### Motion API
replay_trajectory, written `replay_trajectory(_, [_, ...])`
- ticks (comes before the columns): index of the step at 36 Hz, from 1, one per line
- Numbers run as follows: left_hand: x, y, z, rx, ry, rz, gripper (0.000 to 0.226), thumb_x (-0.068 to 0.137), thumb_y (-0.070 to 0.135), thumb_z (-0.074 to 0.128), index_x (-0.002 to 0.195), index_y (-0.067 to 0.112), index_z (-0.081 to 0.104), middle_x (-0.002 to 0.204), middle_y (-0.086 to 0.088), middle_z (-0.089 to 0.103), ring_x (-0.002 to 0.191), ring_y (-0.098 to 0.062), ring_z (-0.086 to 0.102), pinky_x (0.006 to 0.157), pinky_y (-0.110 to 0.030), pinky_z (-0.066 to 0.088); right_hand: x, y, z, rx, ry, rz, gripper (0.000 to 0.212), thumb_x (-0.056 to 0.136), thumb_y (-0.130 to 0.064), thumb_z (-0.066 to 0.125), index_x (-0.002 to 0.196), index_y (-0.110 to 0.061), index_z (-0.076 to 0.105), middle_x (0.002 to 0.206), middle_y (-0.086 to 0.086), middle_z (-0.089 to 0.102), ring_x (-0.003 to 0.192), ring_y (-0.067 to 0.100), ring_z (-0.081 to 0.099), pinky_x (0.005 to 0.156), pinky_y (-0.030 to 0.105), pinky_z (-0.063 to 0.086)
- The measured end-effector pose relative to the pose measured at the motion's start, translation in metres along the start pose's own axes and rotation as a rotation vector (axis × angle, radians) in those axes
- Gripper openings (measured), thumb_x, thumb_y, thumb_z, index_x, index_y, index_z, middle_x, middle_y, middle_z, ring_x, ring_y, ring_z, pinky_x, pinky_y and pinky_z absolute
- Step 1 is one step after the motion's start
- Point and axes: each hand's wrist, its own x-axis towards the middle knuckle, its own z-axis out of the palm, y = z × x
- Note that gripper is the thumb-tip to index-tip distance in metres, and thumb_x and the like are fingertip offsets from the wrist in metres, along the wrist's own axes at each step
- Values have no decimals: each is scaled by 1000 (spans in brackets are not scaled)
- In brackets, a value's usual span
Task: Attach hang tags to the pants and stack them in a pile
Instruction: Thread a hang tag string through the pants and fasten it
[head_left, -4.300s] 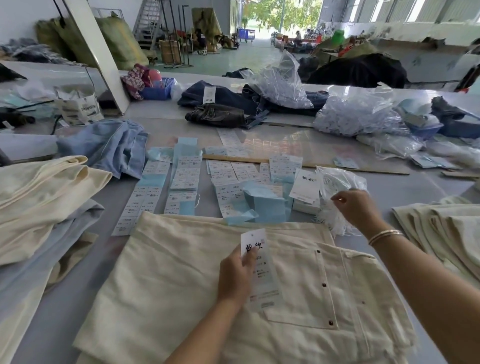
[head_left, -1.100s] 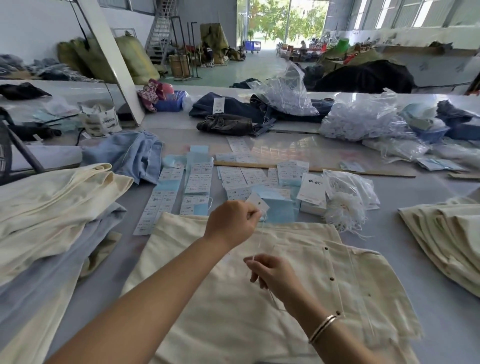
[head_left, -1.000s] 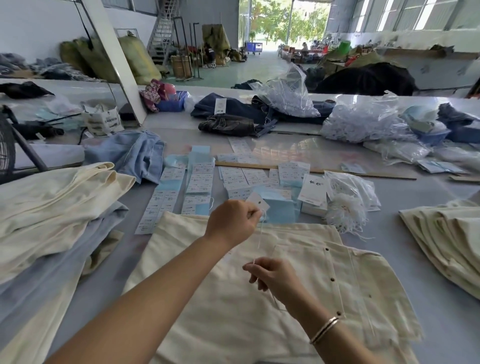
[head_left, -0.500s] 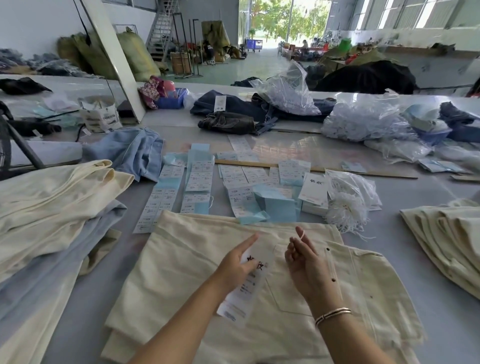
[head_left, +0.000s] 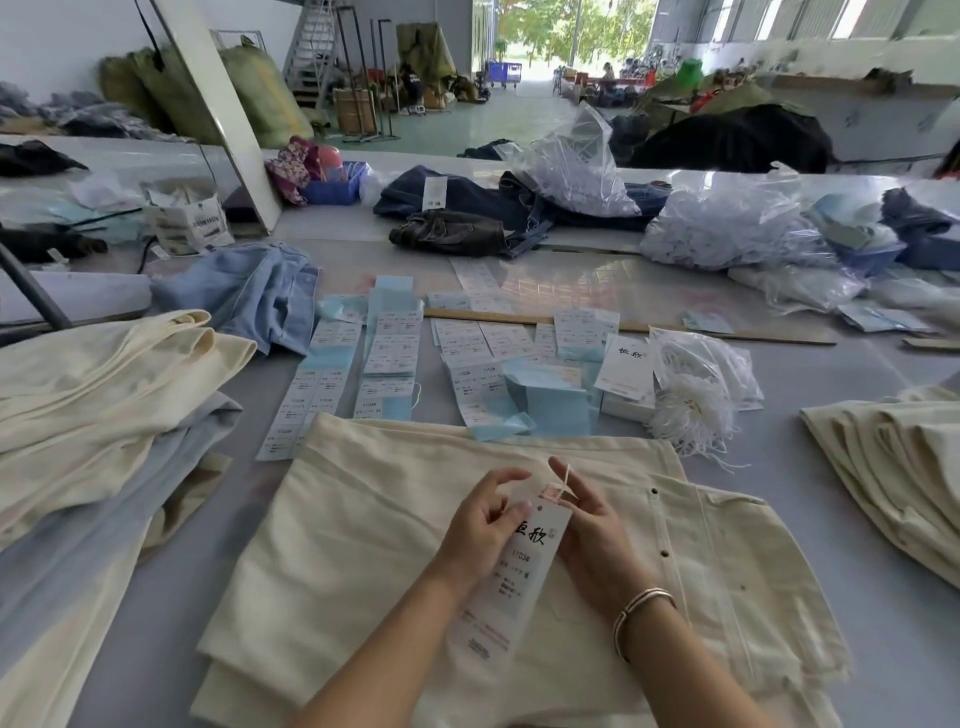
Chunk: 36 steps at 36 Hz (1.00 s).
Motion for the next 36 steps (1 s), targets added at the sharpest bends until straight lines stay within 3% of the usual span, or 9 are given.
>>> replay_trajectory(2, [0,-6,4,22,49,24,22,93,14,61,95,35,65,80,-9,70,69,-17,65,62,-31,53,0,1,0,-16,1,-1,55,72,-3,67,125,-14,58,87,16,63,76,28,68,69,36,58])
replay_trajectory(5, [1,-10,4,26,98,24,21,91,15,65,83,33,71,82,2,73,74,-8,67,64,-20,52,0,1,-2,-32,-4,4,57,70,-4,69,125,-13,57,84,13,61,76,25,64,74,35,57])
replay_trajectory(9, [0,-12,-1,-18,142,-11,15,89,19,67,87,32,72,87,2,74,79,-12,69,68,-23,55,2,1,-5,-42,-26,24,55,72,-4,66,125,-13,56,89,14,66,82,26,66,75,34,58])
replay_trajectory(17, [-1,-13,-3,-132,80,-76,11,86,6,68,96,11,68,84,-9,73,73,-20,69,64,-28,55,5,2,-8,-5,-33,54,62,72,0,65,130,-17,50,78,9,63,70,23,64,68,36,58])
replay_trajectory(24, [-2,-14,-4,-139,84,-77,11,87,7,68,95,14,69,83,-6,74,72,-19,70,62,-26,56,7,3,-9,-38,-47,37,74,70,9,63,134,-21,41,73,10,61,66,23,64,66,34,57])
replay_trajectory(31, [-2,-14,-6,-183,93,-99,12,87,10,68,96,17,70,84,-8,74,73,-20,71,61,-26,54,5,2,-9,-129,-34,36,59,83,11,58,135,-15,46,74,8,59,65,21,63,65,30,56])
replay_trajectory(36, [-2,-14,-6,-165,73,-91,10,87,13,69,92,22,71,85,-8,74,74,-21,71,62,-27,54,4,1,-7,-134,-31,56,64,78,7,62,136,-13,45,74,8,61,65,21,64,65,30,56])
